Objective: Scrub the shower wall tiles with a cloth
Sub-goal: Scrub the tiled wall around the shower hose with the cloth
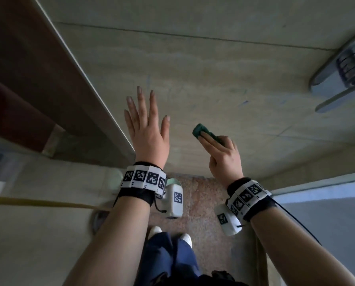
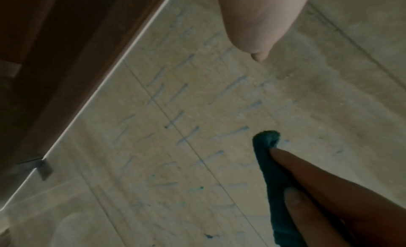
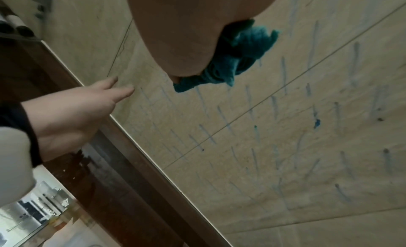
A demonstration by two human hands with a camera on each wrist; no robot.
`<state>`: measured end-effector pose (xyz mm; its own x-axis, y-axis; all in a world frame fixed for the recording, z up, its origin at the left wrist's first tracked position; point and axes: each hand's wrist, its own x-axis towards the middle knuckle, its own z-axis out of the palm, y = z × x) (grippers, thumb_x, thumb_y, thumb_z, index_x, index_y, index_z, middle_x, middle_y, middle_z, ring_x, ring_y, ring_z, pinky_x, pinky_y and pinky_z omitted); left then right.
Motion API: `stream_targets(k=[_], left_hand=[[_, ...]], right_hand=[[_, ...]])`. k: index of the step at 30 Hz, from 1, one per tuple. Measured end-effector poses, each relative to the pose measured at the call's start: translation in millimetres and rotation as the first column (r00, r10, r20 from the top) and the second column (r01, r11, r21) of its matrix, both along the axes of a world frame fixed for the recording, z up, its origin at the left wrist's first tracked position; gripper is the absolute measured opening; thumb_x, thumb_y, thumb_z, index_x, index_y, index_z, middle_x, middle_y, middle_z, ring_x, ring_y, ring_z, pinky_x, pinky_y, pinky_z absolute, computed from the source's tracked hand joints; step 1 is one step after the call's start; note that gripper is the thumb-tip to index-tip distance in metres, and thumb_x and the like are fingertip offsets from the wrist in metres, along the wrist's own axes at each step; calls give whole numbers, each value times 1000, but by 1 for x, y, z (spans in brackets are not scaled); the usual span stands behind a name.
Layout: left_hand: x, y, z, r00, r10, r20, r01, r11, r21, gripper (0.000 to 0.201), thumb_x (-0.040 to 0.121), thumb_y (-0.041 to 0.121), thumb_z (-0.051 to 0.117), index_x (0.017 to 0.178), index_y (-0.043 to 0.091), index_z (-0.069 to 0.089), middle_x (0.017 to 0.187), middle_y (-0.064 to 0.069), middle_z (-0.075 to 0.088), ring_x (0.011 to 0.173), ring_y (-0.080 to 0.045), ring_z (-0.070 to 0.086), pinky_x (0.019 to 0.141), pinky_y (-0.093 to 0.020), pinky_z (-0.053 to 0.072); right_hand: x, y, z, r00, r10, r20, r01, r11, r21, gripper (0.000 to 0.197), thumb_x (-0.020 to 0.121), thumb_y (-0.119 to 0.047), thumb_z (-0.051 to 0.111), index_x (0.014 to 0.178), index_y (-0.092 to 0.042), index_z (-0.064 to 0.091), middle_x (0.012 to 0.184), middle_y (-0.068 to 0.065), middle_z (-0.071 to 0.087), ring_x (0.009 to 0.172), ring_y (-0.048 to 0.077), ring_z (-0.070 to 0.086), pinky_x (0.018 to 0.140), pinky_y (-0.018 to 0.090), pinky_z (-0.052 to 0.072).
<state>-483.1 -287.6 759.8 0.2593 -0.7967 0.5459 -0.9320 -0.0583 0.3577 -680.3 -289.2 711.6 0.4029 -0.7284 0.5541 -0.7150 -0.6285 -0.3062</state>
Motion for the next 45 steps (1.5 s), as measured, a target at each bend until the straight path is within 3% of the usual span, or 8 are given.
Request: stream_targets(k=[14, 17, 20, 26, 33, 38, 42, 45], left_hand=[[67, -44, -138, 975, 69, -212, -80, 996, -42, 87, 96, 50, 50, 149, -6, 11, 156, -30, 7, 146, -35, 5, 120, -32, 0], [72, -62, -160, 977, 33, -210, -62, 989, -133, 80, 99, 45, 43, 147, -10, 12, 154, -34, 7, 145, -38, 5, 120, -32, 2], [75, -78, -173, 977, -3, -213, -55, 963, -265, 67, 103, 31, 38, 144, -15, 14, 151, -38, 8, 144, -43, 7, 120, -44, 9], [90, -102, -177, 978, -43, -205, -58, 884, -464, 63, 104, 27, 32, 144, -16, 11, 151, -38, 6, 144, -43, 7, 120, -46, 10], [109, -123, -173, 985, -93, -146, -16, 792, -610, 71, 103, 42, 19, 146, -13, 11, 155, -31, 6, 145, -35, 6, 117, -18, -3], [130, -114, -141, 995, 94, 16, -46, 620, -783, 57, 104, 27, 27, 145, -11, 21, 152, -35, 14, 144, -39, 11, 120, -35, 5], [140, -131, -126, 994, 107, -24, -94, 723, -684, 62, 103, 38, 14, 148, -5, 19, 157, -22, 16, 147, -28, 12, 120, -31, 1], [142, -135, -127, 998, 33, -45, -55, 734, -677, 70, 101, 46, 4, 149, -3, 21, 157, -16, 18, 147, -19, 13, 120, -27, 5]], right_hand=[[63, -57, -107, 994, 32, 108, -7, 976, -219, 62, 72, 18, 47, 126, -10, 60, 134, 4, 56, 104, 29, 48, 78, 40, 43], [74, -70, -123, 989, 66, 136, -17, 943, -333, 62, 74, 17, 44, 127, -13, 57, 135, 2, 53, 104, 31, 48, 76, 42, 44], [85, -81, -125, 976, 119, 181, -29, 900, -435, 59, 76, 18, 43, 123, -10, 63, 133, 2, 53, 102, 31, 48, 74, 47, 46], [112, -103, -108, 962, 194, 193, -37, 789, -613, 48, 83, 12, 44, 119, -9, 66, 130, 3, 58, 101, 30, 49, 76, 47, 44], [132, -119, -93, 947, 244, 209, -13, 679, -734, 49, 97, -7, 23, 120, -8, 66, 131, 3, 59, 96, 35, 52, 81, 50, 45], [134, -123, -83, 969, 107, 221, 115, 598, -793, 57, 79, 11, 38, 127, -8, 61, 137, 2, 54, 101, 33, 45, 81, 50, 43], [145, -124, -72, 966, -138, 218, 255, 644, -721, 62, 78, 2, 35, 137, -6, 51, 144, 7, 47, 101, 32, 37, 80, 46, 34], [150, -124, -68, 953, -247, 175, 295, 628, -720, 60, 81, -2, 30, 137, -4, 50, 143, 9, 48, 96, 31, 35, 75, 43, 28]])
